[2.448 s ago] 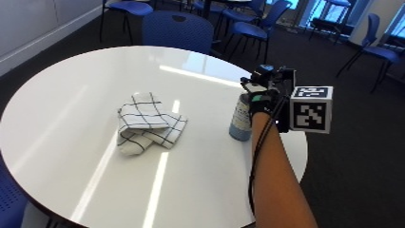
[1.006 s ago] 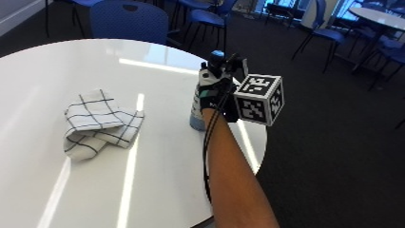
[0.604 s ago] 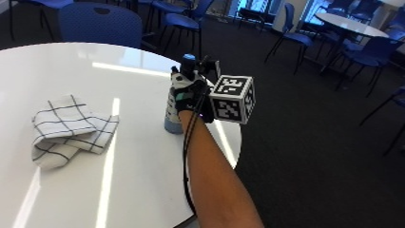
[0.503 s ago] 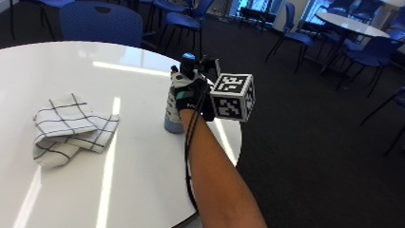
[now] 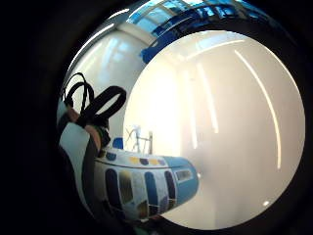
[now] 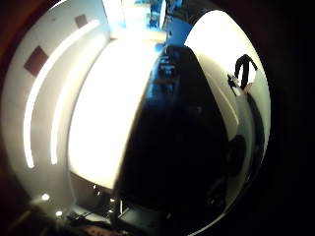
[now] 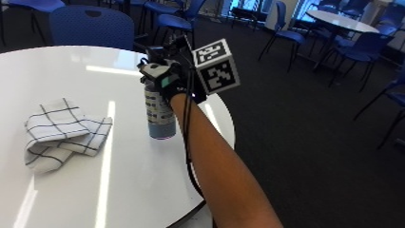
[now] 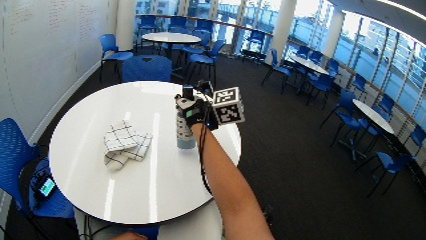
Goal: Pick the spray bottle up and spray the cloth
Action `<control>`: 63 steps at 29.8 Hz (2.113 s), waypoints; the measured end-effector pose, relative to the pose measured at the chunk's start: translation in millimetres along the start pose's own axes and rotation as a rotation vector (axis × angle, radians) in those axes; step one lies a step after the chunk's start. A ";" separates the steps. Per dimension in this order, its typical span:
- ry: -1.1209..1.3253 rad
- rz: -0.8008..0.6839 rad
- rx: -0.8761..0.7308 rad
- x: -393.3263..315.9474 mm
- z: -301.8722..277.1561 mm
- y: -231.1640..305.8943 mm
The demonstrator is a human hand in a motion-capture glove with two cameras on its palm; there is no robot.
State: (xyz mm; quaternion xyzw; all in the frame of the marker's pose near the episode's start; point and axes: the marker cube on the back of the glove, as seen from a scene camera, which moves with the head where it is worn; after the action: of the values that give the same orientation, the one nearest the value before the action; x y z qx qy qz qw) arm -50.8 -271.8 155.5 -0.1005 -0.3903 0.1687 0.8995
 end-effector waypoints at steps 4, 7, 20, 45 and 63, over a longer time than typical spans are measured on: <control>0.131 -0.031 -0.223 -31.6 9.9 16.9; 0.241 -0.049 -0.349 -50.6 19.5 25.5; 0.623 -0.031 -0.679 -80.2 68.0 35.3; 1.259 0.485 -0.812 10.5 -36.2 -0.9; 1.259 0.477 -0.833 17.9 -26.4 3.4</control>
State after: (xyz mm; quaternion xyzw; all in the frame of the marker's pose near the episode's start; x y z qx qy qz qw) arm -20.7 -263.1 148.5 -0.5864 0.1933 0.1083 0.7791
